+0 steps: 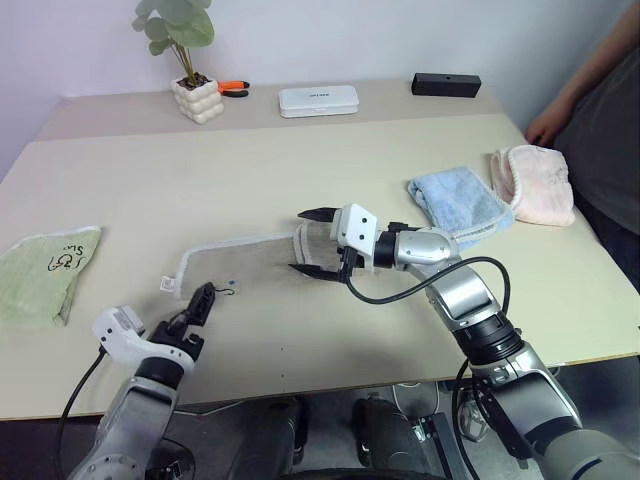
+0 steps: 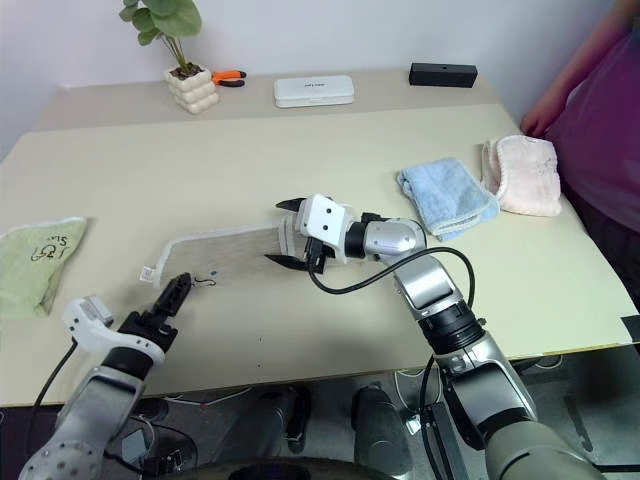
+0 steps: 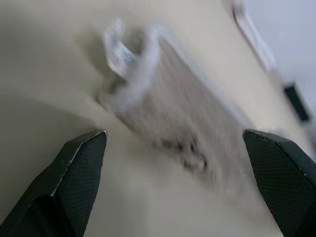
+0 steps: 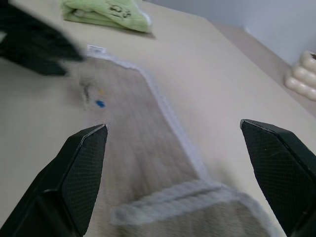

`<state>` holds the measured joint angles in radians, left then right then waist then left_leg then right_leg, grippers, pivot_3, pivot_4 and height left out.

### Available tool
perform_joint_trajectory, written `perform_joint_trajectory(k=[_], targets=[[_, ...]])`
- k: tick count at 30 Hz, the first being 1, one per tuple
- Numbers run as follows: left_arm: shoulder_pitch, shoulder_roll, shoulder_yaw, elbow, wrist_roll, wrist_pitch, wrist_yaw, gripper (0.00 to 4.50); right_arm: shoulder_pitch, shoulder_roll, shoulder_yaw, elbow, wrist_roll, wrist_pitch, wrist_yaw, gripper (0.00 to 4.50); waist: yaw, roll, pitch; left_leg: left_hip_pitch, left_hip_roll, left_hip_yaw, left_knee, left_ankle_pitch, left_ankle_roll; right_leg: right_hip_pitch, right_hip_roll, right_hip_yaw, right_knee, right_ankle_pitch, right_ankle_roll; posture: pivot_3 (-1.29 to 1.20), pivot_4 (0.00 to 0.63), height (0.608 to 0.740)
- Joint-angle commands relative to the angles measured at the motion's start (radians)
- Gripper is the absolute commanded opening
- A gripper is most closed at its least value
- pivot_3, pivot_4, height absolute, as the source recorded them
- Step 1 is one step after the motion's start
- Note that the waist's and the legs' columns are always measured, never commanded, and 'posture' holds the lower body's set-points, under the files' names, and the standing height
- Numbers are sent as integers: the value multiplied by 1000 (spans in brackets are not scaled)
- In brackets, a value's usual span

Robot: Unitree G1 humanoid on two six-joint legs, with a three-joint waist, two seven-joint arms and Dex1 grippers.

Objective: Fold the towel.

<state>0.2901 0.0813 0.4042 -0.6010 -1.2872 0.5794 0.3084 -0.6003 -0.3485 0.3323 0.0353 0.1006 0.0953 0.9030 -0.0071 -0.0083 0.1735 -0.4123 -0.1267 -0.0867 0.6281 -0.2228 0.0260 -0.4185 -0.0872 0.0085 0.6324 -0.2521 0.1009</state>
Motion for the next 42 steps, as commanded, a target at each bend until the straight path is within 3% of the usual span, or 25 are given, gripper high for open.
perform_joint_trajectory(k=[1, 4, 11, 14, 20, 26, 31, 39, 42], targets=[[-62, 16, 28, 51, -87, -25, 84, 4500, 6, 10, -3, -54, -8, -17, -13, 4371, 2, 0, 0, 1, 1, 0, 1, 0, -1, 1, 1, 0, 1, 0, -1, 0, 150, 736], [-115, 27, 27, 88, -109, -38, 114, 3651, 22, 9, 3, -67, -19, -16, -21, 4431, 2, 0, 0, 4, 1, 0, 1, 0, -1, 4, 1, 0, 1, 0, -1, 0, 150, 736], [-165, 69, 37, 127, -125, -52, 105, 59, 52, 4, 4, -111, -27, 7, -33, 4431, 3, -1, 0, 4, 1, 0, 0, 0, -1, 4, 1, 0, 1, 1, -1, 0, 150, 736], [-179, 120, 50, 124, -87, -65, 57, 59, 61, 1, 4, -127, -30, 19, -34, 4431, 4, -1, 0, 4, 2, 0, 0, 0, -1, 4, 2, 0, 1, 1, -1, 0, 150, 736], [-217, 366, 186, 121, -33, -85, -103, 59, 81, -22, -19, -138, -32, 54, -40, 4431, 0, -1, 0, 4, 2, 0, -1, 0, -2, 3, 3, 0, 1, 0, -2, 0, 150, 736], [-268, 522, 141, 112, 30, -31, -271, 59, 81, -26, -37, -125, -27, 81, -66, 4431, 0, -1, 0, 4, 2, 0, -1, 0, -2, 3, 3, 1, 1, -1, -3, 0, 150, 736], [-317, 656, -97, 38, 201, 32, -517, 59, 114, -40, -58, -142, -20, 109, -82, 4431, 3, -1, 0, 4, 2, 1, -2, 0, -3, 2, 3, 2, 0, 0, -2, 0, 150, 736], [-448, 626, -394, 85, 407, 84, -659, 59, 149, -67, -80, -153, -33, 122, -102, 4431, -4, 0, 0, 4, 3, 3, -7, 0, -4, 2, 4, 5, 1, 1, -2, 0, 150, 736], [-460, 610, -443, 121, 475, 87, -697, 59, 153, -70, -82, -157, -34, 124, -107, 4431, -6, 0, 0, 4, 4, 3, -9, 1, -5, 1, 4, 5, 1, 2, -2, 0, 150, 736]])
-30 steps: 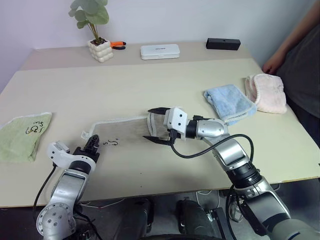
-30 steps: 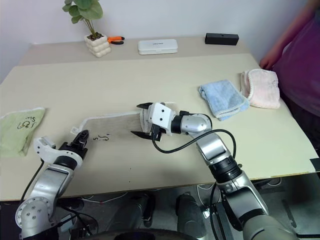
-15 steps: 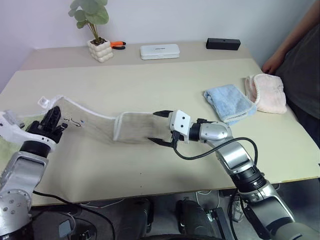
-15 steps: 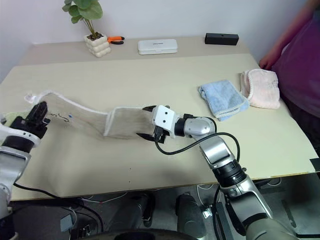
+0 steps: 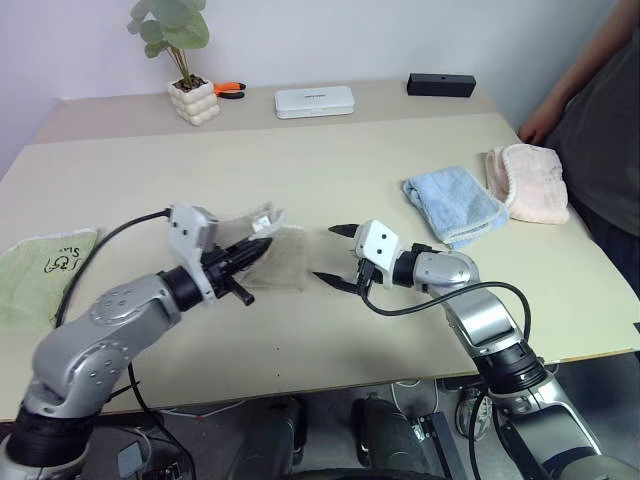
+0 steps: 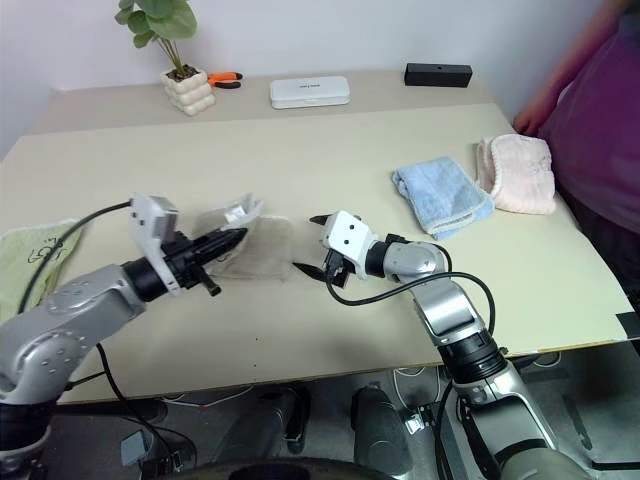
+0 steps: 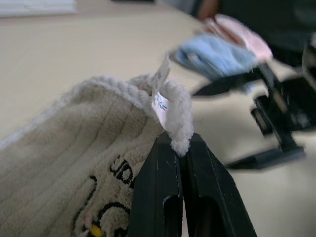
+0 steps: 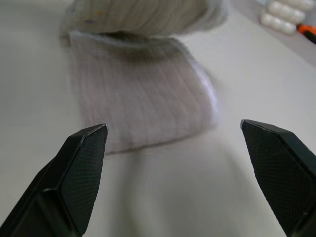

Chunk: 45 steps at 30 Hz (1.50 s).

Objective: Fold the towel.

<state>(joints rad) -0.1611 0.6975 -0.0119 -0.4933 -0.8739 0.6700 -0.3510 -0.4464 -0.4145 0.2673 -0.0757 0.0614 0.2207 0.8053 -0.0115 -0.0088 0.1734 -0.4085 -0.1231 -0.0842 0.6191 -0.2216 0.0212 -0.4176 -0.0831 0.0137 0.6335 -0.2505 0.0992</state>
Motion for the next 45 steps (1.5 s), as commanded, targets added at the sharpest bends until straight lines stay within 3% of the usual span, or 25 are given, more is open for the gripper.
perform_joint_trajectory(k=[1, 3, 6, 10, 11, 14, 16, 20, 21, 26, 31, 38, 41, 45], targets=[[-13, -21, -26, 24, 63, -2, -46, 59, 0, -3, -17, -46, 5, -1, -11, 4431, -1, 0, 0, 0, 0, 0, -1, 0, 0, -1, 0, 0, 0, 0, 0, 0, 150, 736], [-22, -54, -16, 40, 49, 8, -59, 59, 3, -4, -16, -47, 2, -1, -15, 4431, 1, 0, 0, 0, 0, 0, -1, 0, 0, -1, 0, 0, 0, 0, 0, 0, 150, 736], [-21, -76, 11, 38, 29, 29, -81, 961, 4, -4, -14, -48, 1, -1, -19, 4431, 2, 0, 0, 0, 0, 0, -2, 0, 0, -2, 0, 0, 0, 0, 0, 0, 150, 736], [-2, -78, 93, 21, -12, 54, -84, 2940, -1, -4, -16, -47, 6, 3, -17, 4431, 1, 0, 0, 0, 0, 0, -2, 0, 0, -2, 0, 0, 0, 0, 0, 0, 150, 736], [19, -70, 152, 11, -51, 60, -87, 3473, -3, -5, -22, -47, 12, 9, -16, 4170, -1, 0, 0, 0, 0, 0, -2, 0, -1, -2, 0, 0, 0, 0, 0, 0, 150, 736], [99, -46, 337, -20, -152, 58, -103, 3347, -16, -4, -45, -45, 41, 42, -9, 3150, -5, 0, 0, 0, 0, 0, -3, 2, 1, -3, 0, 1, 1, 0, 0, 0, 150, 736], [132, -33, 401, -13, -120, 40, -83, 2589, -38, 15, -59, -47, 66, 64, -11, 2166, -1, 0, 0, 0, 1, 0, -4, 2, 1, -5, 0, 1, 1, 0, 0, 0, 150, 736], [135, -37, 411, 22, -16, 9, -32, 557, -86, 80, -67, -44, 115, 119, -31, 84, 4, -1, 0, 0, 1, 0, -4, 3, -1, -4, 0, 1, 1, 0, -1, 0, 150, 736], [127, -43, 381, 34, 36, -11, -22, 510, -104, 109, -48, -34, 117, 134, -38, 28, 4, -1, 0, 0, 1, 0, -3, 2, -1, -4, 0, 1, 0, 0, -1, 0, 150, 736], [96, -81, 204, 98, 224, -74, -37, 510, -164, 197, 54, 105, 52, 147, -56, 28, 1, -1, 0, 0, 0, 0, -3, 2, -2, -6, 1, 1, 0, 1, -1, 0, 150, 736], [86, -112, 100, 185, 356, -122, -61, 510, -176, 216, 129, 247, -31, 144, -79, 28, 0, -1, -1, 0, 0, 0, -4, 2, -2, -7, 1, 1, 1, 2, -2, 0, 150, 736], [130, -177, 132, 208, 388, -202, -85, 510, -139, 221, 80, 216, -13, 206, -104, 28, -1, -1, -1, 0, 1, 0, -4, 2, -3, -8, 1, 1, 2, 2, -2, 0, 150, 736], [209, -186, 220, 123, 352, -230, -97, 491, -137, 209, -27, 114, 100, 367, -88, 869, -3, -1, -1, 0, 1, 0, -4, 2, -3, -8, 1, 1, 2, 2, -2, 0, 150, 736], [304, -180, 290, 47, 322, -249, -138, 491, -126, 196, -93, 25, 178, 529, -105, 2939, 0, -1, -1, 0, 1, 0, -4, 2, -3, -8, 1, 1, 2, 2, -2, 0, 150, 736]])
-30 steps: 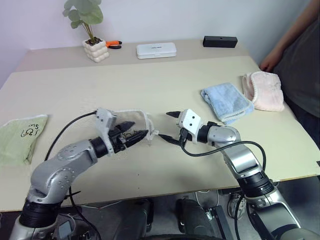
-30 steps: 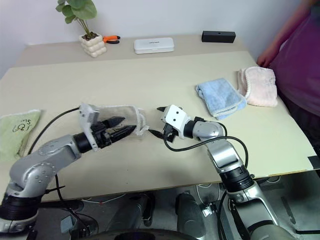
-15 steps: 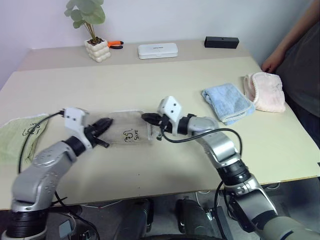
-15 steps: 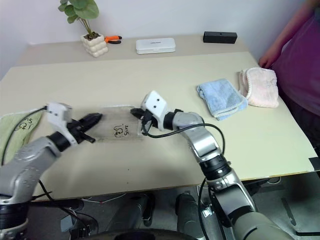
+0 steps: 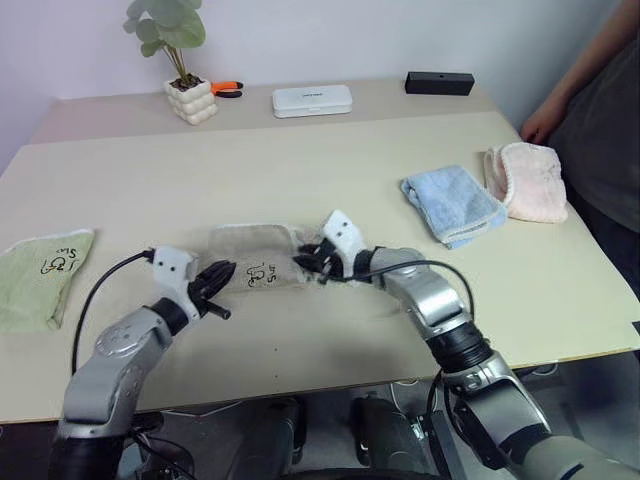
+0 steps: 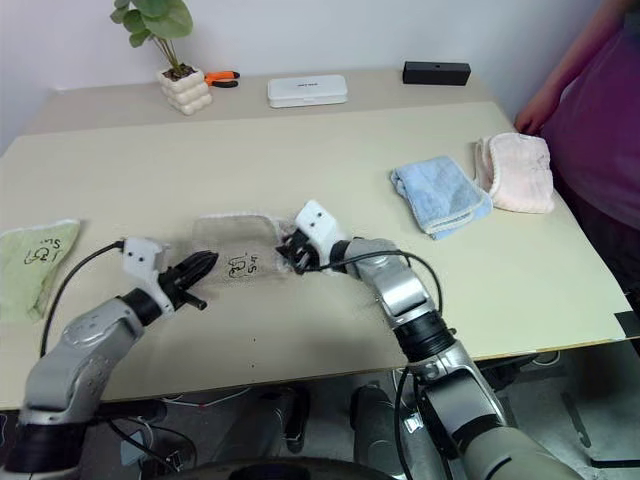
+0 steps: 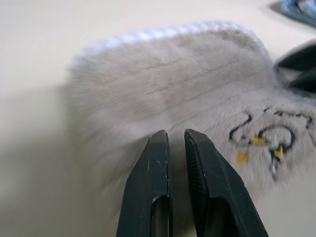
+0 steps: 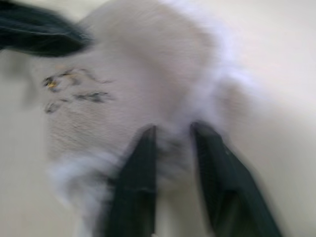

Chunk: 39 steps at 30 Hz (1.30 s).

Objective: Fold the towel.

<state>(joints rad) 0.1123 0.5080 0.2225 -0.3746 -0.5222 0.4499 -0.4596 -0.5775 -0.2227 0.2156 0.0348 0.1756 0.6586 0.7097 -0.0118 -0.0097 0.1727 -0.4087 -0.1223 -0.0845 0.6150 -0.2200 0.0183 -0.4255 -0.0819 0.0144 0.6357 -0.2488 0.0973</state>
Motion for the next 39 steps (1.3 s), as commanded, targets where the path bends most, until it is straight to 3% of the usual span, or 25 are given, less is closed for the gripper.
perform_joint_trajectory(k=[1, 2, 7, 17, 20, 25, 31, 39], targets=[[67, 16, 80, -96, -39, -35, -48, 491, 10, 7, -67, -106, 100, 156, -13, 3484, 0, 0, 0, 0, 0, 0, 0, 0, 0, 0, 0, 0, 0, 0, 0, 0, 150, 736], [102, 21, 104, -119, -51, -37, -65, 491, 12, 17, -90, -109, 128, 215, -23, 3918, 0, 0, 0, 0, 0, 0, 0, 0, 0, 0, 0, 0, 0, 0, 0, 0, 150, 736], [164, 26, 143, -159, -67, -38, -93, 491, 0, 76, -127, -52, 186, 346, -80, 3918, 1, 0, 0, 0, 0, 0, 0, 0, 0, 0, 0, 0, 0, -1, -1, 0, 150, 736], [163, 2, 106, -187, -47, -25, -58, 491, -63, 228, -135, 88, 226, 393, -148, 3918, -5, 0, 0, 0, 1, 0, -1, 0, 0, -1, 0, 0, -1, 0, -1, 0, 150, 736], [160, 1, 100, -194, -46, -18, -45, 491, -71, 248, -143, 90, 238, 386, -151, 2743, -5, 0, 0, 0, 1, 0, -1, 0, 0, -1, 0, 0, -1, 0, -1, 0, 150, 736], [152, -3, 90, -199, -48, -9, -27, 491, -73, 253, -176, 60, 265, 394, -168, 160, -4, 1, 0, 0, 1, 0, -1, 0, 0, -1, 0, 0, -1, 0, -1, 0, 150, 736], [139, -3, 66, -202, -47, -6, -16, 491, -89, 228, -254, -21, 286, 313, -208, 70, -3, 1, 0, 0, 0, 0, -1, 0, 0, -1, 0, 0, -1, 0, -1, 0, 150, 736], [26, -17, -5, -149, -32, 0, -12, 491, -268, 56, -608, 106, 305, 92, -432, 70, 5, 1, 1, 0, 0, 0, 0, 0, 0, 0, 0, -1, -2, 0, -1, 0, 150, 736]])
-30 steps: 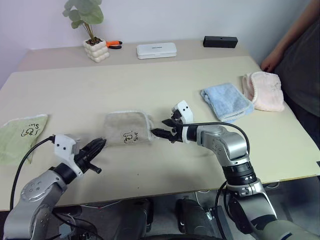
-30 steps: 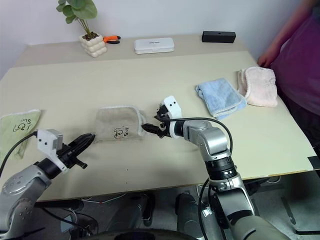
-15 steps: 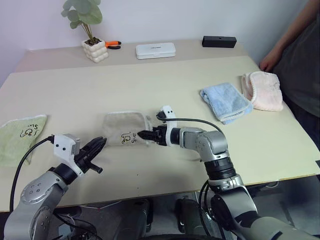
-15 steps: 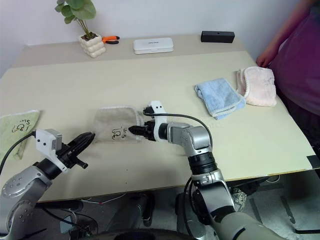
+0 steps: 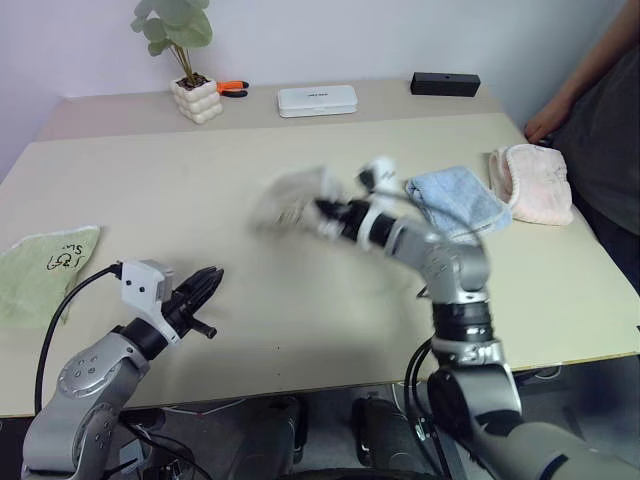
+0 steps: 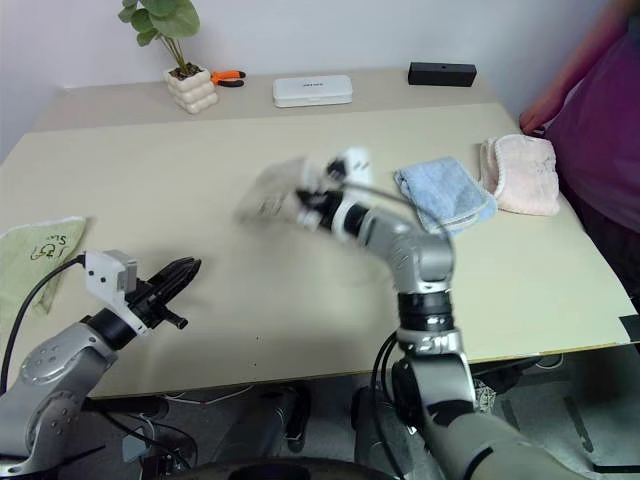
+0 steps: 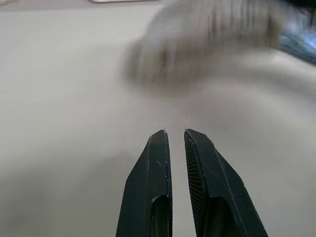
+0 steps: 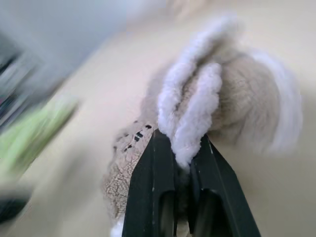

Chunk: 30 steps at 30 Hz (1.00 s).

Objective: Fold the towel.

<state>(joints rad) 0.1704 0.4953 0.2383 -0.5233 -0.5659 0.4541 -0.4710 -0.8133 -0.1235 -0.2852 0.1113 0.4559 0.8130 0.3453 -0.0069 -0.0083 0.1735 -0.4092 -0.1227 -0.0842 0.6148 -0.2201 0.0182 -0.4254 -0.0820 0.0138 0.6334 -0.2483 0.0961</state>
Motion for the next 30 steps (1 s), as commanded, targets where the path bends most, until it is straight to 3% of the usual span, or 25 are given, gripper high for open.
perform_joint_trajectory(k=[1, 9, 16, 17, 18, 25, 28, 30], targets=[[-49, -7, -31, 12, 14, -5, -5, 491, -39, -70, -147, 45, 32, -73, -95, 70, -3, -1, 0, 0, 0, 0, 0, 0, 0, 0, 0, 0, 0, 0, 0, 0, 150, 736], [-136, -13, -88, 97, 37, -20, -47, 491, 67, -139, -354, 28, 135, 65, -292, 70, -11, 1, 0, 0, 3, 2, -2, 2, 3, 1, 1, 1, 2, 0, 0, 0, 150, 736], [-175, -17, -116, 150, 54, -29, -85, 491, 244, -143, -352, -139, 164, 194, -374, 70, -5, 2, 0, -1, 3, 3, -1, 2, 3, 2, 1, 2, 2, 0, 0, 0, 150, 736], [-176, -19, -120, 154, 56, -30, -89, 491, 251, -145, -352, -152, 169, 196, -376, 699, -6, 2, 0, -1, 3, 3, -1, 2, 3, 2, 1, 2, 2, 0, 0, 0, 150, 736], [-177, -21, -123, 157, 58, -30, -93, 491, 257, -148, -349, -164, 171, 195, -374, 901, -6, 2, 0, -1, 3, 3, -1, 2, 3, 2, 1, 2, 2, 0, 0, 0, 150, 736], [-180, -37, -141, 164, 70, -32, -103, 491, 270, -187, -327, -220, 117, 95, -388, 4275, -4, 2, 0, -1, 3, 3, -1, 2, 3, 2, 1, 2, 2, 0, 0, 0, 150, 736], [-190, -46, -132, 200, 100, -69, -93, 491, 271, -248, -264, -253, 32, -20, -371, 4396, -4, 2, 0, -1, 3, 3, -1, 2, 3, 2, 1, 2, 2, 0, 0, 0, 150, 736], [-207, -50, -106, 241, 146, -112, -50, 491, 298, -339, -119, -265, -105, -172, -291, 4396, -4, 2, 0, -1, 3, 3, -1, 2, 3, 2, 1, 1, 2, 0, 0, 0, 150, 736]])
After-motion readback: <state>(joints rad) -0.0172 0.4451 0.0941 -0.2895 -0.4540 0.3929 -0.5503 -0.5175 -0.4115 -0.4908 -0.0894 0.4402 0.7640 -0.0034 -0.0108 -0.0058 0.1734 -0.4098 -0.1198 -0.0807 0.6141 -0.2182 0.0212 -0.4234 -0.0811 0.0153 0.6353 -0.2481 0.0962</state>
